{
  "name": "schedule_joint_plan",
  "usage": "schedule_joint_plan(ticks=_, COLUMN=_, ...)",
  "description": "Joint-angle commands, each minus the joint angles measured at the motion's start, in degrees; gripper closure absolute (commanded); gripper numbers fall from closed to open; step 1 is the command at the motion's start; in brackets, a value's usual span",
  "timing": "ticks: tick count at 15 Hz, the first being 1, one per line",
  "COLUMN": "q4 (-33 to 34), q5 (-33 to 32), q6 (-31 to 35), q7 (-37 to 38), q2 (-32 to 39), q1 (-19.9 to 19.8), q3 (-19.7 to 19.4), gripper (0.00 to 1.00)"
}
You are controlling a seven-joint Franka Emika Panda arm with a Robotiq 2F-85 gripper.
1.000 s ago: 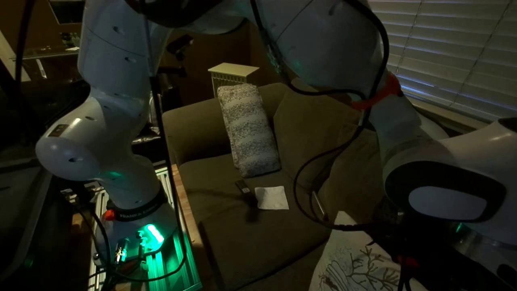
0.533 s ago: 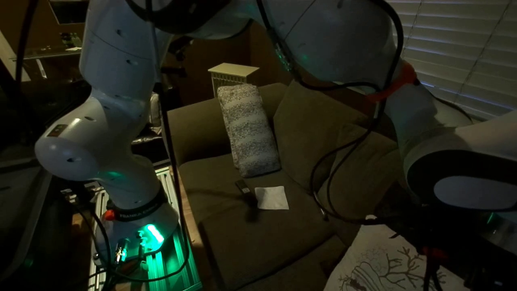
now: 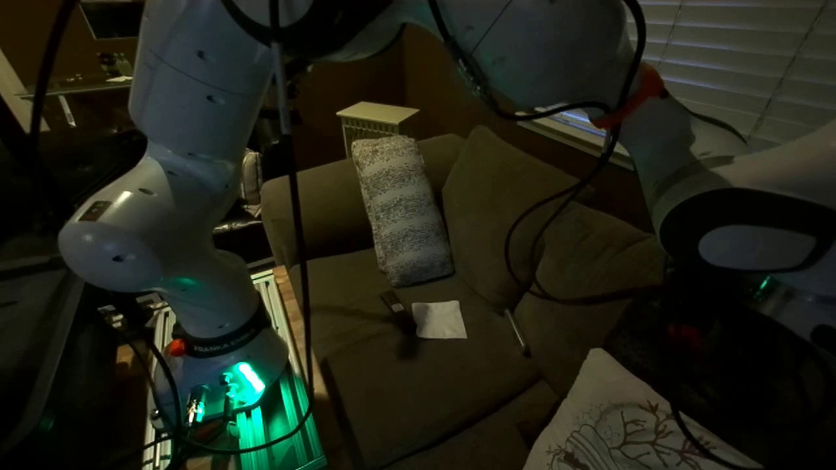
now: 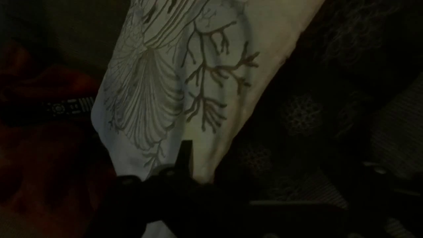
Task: Move the pillow from the left to the right and the one on the right to the left
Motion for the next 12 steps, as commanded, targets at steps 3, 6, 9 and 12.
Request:
schedule_joint_plan(ticks=3, q4=3.49, q5=0.76, q6=-7.33, q7=4.45, q2=1.58, q1=4.37, q3=1.08, gripper=0.00)
schedule_joint_plan(ticks=6, q4=6.06, q5=0.37, q6=-9.15, q7=7.76, q2=3.95, q1=6.64, q3=0.98, gripper=0.00)
schedule_joint_plan(ticks=9, q4=8.65, q5=0.12, q6=-6.32, q7=10.29, q2=7.16, q1=8.44, q3=0.86, gripper=0.00)
schedule_joint_plan(ticks=12, q4=11.87, q5=-0.46, q6=-4.82, q7=12.28, q2=10.69, q1=9.64, q3=0.57, gripper=0.00)
